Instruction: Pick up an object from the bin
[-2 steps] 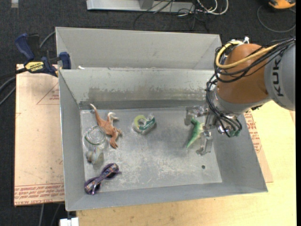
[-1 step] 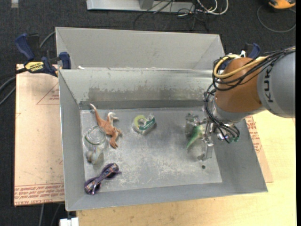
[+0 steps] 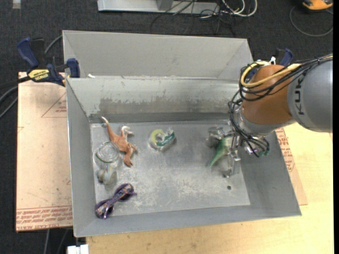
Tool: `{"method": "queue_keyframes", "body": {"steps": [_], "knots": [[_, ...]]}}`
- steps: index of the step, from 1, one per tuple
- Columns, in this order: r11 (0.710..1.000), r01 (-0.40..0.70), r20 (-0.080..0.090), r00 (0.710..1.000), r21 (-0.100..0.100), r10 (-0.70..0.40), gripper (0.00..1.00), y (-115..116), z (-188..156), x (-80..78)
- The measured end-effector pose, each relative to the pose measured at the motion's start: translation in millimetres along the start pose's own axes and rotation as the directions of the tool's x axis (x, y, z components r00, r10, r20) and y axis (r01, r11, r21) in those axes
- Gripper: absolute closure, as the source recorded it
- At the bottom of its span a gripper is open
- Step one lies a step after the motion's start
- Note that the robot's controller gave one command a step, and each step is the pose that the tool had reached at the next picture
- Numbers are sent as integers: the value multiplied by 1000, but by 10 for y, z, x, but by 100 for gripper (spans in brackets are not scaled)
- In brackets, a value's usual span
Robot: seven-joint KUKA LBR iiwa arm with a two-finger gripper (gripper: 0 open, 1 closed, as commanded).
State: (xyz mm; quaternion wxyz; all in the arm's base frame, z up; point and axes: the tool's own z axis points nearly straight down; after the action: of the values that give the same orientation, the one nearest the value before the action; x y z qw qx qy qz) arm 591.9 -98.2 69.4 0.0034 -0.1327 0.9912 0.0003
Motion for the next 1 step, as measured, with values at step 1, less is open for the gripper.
{"method": "queue_keyframes", "body": {"steps": [1], "knots": [[1000,-16,-11,1000,-5,16,0,75,-49,-309]]}}
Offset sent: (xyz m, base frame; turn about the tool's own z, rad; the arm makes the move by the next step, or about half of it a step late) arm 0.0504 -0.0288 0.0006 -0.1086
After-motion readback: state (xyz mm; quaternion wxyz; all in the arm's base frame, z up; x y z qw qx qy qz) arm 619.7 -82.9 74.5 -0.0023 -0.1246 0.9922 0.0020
